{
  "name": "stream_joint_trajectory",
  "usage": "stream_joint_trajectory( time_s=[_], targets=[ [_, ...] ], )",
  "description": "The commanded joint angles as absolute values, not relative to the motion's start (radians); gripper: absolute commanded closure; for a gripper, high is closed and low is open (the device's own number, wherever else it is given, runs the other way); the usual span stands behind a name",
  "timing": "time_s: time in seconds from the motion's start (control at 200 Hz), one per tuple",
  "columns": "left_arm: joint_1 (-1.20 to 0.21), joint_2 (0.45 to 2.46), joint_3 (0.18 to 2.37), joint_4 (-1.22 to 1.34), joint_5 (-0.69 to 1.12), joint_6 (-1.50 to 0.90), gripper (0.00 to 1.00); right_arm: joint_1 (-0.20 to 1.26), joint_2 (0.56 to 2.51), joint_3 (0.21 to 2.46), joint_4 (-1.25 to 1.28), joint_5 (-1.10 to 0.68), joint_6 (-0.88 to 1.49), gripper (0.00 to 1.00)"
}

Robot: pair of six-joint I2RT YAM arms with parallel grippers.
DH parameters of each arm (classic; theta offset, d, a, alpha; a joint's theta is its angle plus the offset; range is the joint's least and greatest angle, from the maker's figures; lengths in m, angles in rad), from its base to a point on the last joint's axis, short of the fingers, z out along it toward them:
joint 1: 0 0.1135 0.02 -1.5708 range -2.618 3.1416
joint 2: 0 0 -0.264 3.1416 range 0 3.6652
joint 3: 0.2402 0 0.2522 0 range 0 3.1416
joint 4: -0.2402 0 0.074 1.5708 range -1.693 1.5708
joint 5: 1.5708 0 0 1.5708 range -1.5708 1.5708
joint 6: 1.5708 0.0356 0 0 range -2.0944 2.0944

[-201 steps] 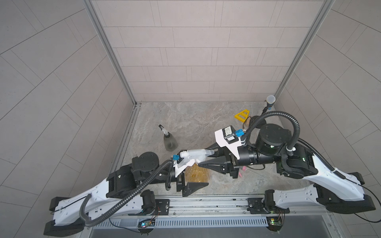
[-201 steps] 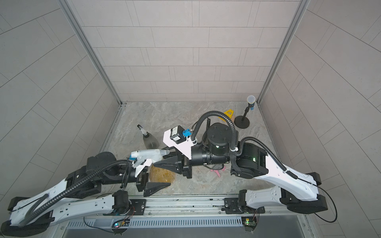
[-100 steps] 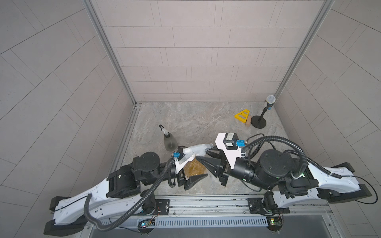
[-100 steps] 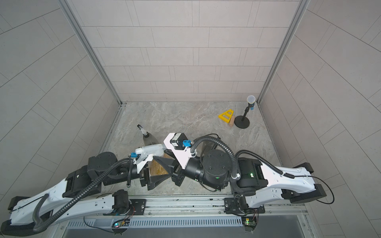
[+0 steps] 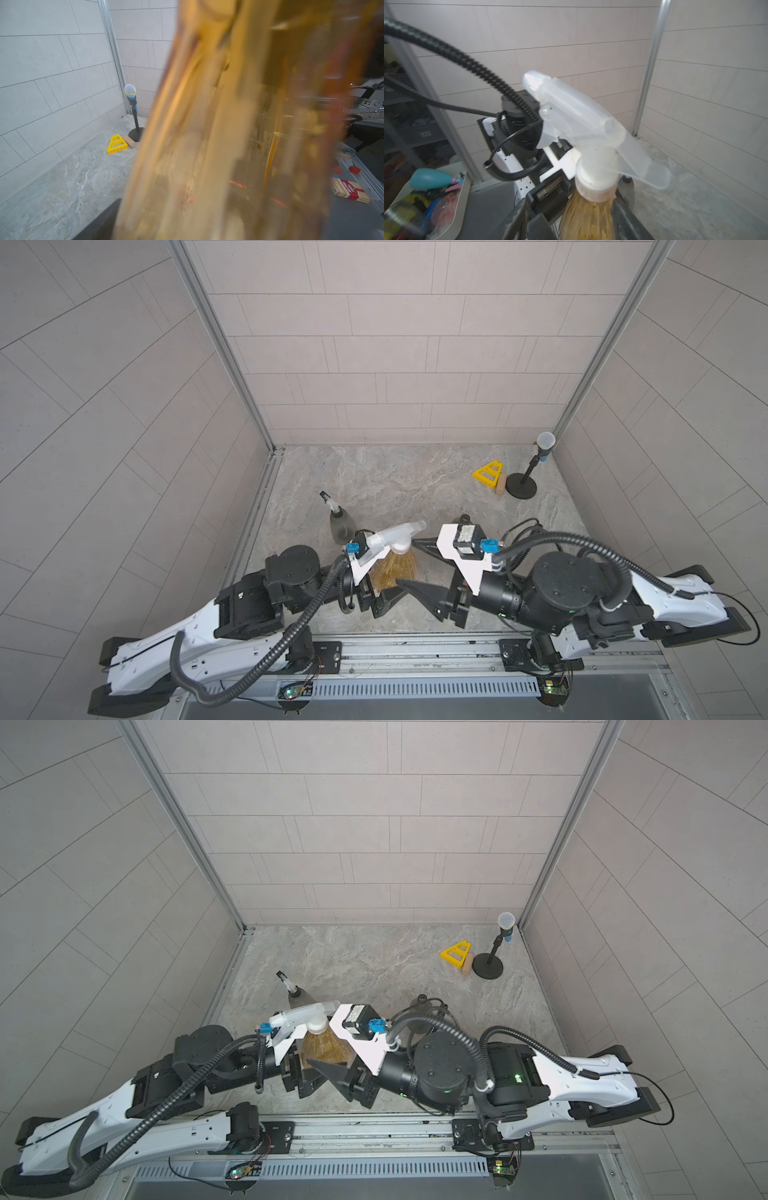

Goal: Attach spray nozzles to spray bottles
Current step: Screw the spray nozzle on the spray bottle.

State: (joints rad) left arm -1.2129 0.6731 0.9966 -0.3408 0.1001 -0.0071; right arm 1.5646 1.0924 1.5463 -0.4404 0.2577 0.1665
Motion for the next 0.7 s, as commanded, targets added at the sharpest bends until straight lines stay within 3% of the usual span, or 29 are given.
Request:
stream_joint_trajectory(
  time_s=[0.0,0.095,0.16,0.36,0.69],
  targets=[
    [-1.206,0.657,1.016,-0.295,0.155,-0.011,1.00,1.423,1.029,1.562,-0.518,-0.111,0.137,0.30],
    [-1.206,0.656,1.017,-0.298,0.208,-0.010,1.00,1.234,1.032,1.563,-0.508,-0.414,0.189,0.29],
    [-1.206,0.656,1.015,-0.298,0.256,-0.011,1.00,1.181,1.052,1.584,-0.510,-0.487,0.190,0.28],
    [-1.207,0.655,1.013,-0.301,0.303,-0.020,1.00,1.138,1.129,1.653,-0.494,-0.580,0.197,0.28],
    [-1.207,0.657,1.011,-0.302,0.302,-0.027,1.00,1.170,1.179,1.663,-0.440,-0.597,0.213,0.45]
  ],
)
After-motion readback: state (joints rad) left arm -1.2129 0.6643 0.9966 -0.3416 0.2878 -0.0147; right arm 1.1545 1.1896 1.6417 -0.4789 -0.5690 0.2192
